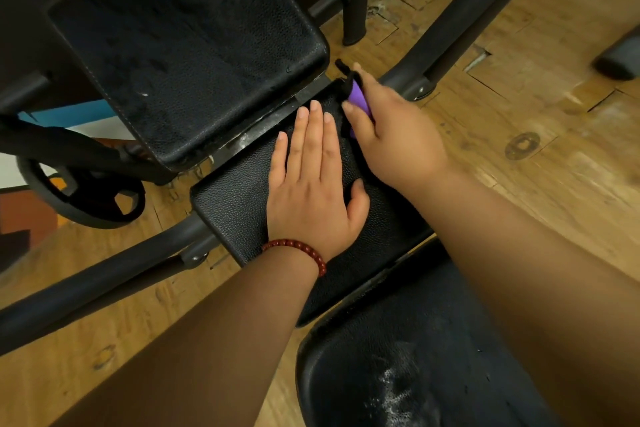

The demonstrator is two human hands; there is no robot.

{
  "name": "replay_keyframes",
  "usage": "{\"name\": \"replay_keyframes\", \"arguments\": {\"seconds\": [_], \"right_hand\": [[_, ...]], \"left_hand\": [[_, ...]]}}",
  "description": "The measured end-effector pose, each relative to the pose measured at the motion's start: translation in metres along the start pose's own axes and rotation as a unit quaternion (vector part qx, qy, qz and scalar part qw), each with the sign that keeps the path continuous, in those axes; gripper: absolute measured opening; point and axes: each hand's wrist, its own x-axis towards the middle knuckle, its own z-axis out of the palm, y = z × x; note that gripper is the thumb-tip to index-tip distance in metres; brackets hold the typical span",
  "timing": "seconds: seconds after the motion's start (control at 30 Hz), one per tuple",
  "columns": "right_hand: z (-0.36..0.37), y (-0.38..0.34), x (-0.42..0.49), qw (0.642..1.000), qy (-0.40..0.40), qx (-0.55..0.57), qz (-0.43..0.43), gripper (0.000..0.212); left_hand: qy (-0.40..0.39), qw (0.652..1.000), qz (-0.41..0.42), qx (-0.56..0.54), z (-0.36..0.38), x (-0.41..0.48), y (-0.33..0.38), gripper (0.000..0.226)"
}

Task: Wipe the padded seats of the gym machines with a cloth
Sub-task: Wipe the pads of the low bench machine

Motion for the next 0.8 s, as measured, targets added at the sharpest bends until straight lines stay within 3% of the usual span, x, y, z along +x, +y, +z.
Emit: {"name": "replay_keyframes", "arguments": {"seconds": [0.17,0.3,0.43,0.6,0.8], "right_hand": [[-0.001,0.010,-0.037,1.000,-0.001,-0.013,-0.022,0.070],[-0.002,0.009,-0.043,0.999,-0.003,-0.045,-0.024,0.065],[0.004,-0.004,-0.037,0.987,0.041,-0.142,-0.058,0.057],[0.025,-0.037,-0.011,0.972,0.074,-0.209,-0.074,0.056],[0.049,-0.050,-0.028,0.928,0.038,-0.212,-0.305,0.046]], "left_hand": [[0.000,0.999,0.001,-0.032,-0.003,-0.001,-0.004,0.072],[-0.010,0.995,-0.023,-0.101,-0.014,-0.003,-0.010,0.066],[-0.024,0.996,-0.037,-0.072,-0.029,-0.013,-0.050,0.059],[-0.042,0.997,0.056,-0.015,-0.031,-0.031,-0.098,0.055],[0.008,0.998,0.052,-0.045,-0.024,-0.036,-0.101,0.057]]}}
